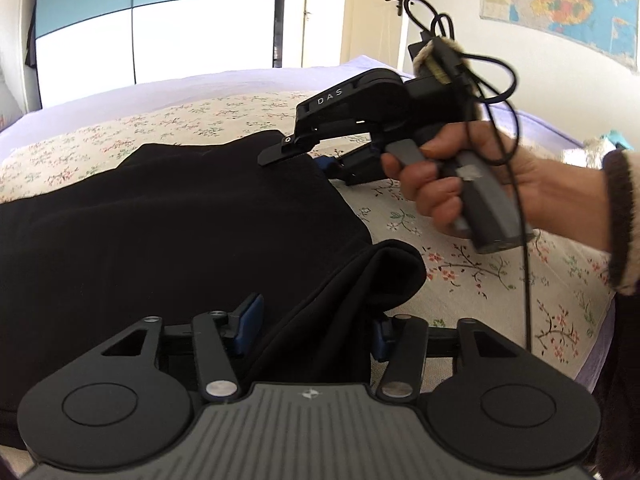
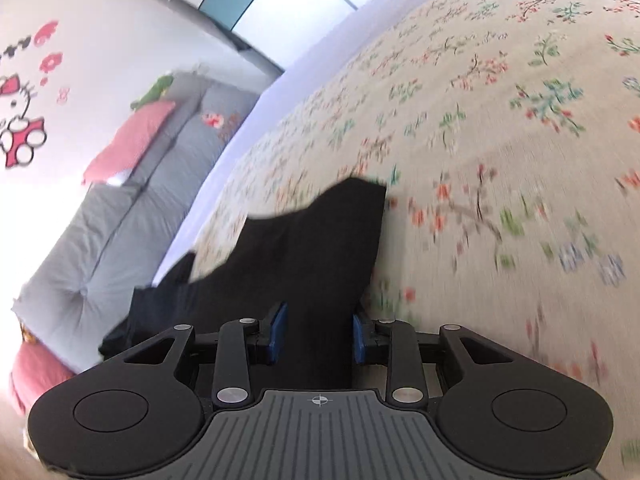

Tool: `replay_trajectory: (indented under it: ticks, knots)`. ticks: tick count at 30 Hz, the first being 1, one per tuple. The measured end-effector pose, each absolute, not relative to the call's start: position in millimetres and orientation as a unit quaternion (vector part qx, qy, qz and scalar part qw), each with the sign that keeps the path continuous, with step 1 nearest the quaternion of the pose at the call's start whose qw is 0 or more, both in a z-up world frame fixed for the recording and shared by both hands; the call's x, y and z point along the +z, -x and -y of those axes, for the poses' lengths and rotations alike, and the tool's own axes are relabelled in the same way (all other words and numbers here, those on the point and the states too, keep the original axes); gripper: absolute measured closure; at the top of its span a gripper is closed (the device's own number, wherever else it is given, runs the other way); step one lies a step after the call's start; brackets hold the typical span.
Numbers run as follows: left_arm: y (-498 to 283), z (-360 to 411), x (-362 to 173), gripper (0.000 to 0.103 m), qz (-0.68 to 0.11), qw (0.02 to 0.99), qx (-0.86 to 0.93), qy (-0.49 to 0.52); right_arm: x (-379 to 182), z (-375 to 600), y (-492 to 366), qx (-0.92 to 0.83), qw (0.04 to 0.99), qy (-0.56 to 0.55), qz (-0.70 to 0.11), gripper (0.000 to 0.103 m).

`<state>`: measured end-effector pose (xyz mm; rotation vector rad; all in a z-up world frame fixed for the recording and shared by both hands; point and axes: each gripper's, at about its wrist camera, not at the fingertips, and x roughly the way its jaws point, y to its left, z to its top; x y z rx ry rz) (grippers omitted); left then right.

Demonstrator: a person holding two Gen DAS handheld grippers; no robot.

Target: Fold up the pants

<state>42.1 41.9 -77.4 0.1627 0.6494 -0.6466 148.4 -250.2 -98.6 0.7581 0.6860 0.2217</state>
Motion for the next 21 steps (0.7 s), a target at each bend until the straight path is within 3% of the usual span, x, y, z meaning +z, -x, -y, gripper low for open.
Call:
replay_trajectory:
  ticks: [8, 11, 21]
  knots:
    - [-39, -46, -68, 0.049, -0.322, 0.898, -0.297, -0.032, -100, 261, -179, 0.075, 0.873, -0.369, -0.309, 0.089]
    - [-30, -37, -55, 0.05, -0.309, 0.904, -0.292, -0.04, -99, 259, -184, 0.054, 0.873, -0.37, -0.313, 0.098]
    - [4, 33, -29, 0.051, -0.294, 0.911, -0.29, -0.007, -63, 297, -161, 0.015, 0.866, -0.381, -0.323, 0.099]
